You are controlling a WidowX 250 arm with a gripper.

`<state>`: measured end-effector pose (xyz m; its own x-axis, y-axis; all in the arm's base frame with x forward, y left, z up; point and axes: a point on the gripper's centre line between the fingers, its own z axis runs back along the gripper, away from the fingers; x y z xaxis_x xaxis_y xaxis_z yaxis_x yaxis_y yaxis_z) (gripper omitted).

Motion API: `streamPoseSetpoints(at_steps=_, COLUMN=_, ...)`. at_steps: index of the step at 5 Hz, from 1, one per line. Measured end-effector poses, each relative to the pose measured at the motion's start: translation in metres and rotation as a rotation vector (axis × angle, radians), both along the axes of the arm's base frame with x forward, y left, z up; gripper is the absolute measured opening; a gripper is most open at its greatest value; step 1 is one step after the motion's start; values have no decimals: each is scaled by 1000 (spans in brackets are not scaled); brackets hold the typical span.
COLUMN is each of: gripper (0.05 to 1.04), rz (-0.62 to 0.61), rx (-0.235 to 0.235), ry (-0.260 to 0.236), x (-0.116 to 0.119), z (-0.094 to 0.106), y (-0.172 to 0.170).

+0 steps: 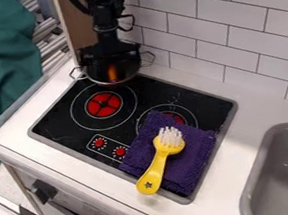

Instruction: Take the orange lobster and put it on the right burner

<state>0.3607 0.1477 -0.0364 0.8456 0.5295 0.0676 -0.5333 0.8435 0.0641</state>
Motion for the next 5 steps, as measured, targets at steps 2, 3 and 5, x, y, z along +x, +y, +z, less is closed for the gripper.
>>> streamPoseSetpoints(at_steps=2, gripper=222, rz=-233, rx=152, ry=-296, x=22, z=86, y=-27)
streamPoseSetpoints(at_steps=3, gripper=222, rz=-439, rx=203, ry=-325, x=20, z=100, y=-66)
streamPoseSetpoints(at_steps=5, gripper=222, rz=-599, rx=206, ry=-183, x=-16, z=84, y=-113)
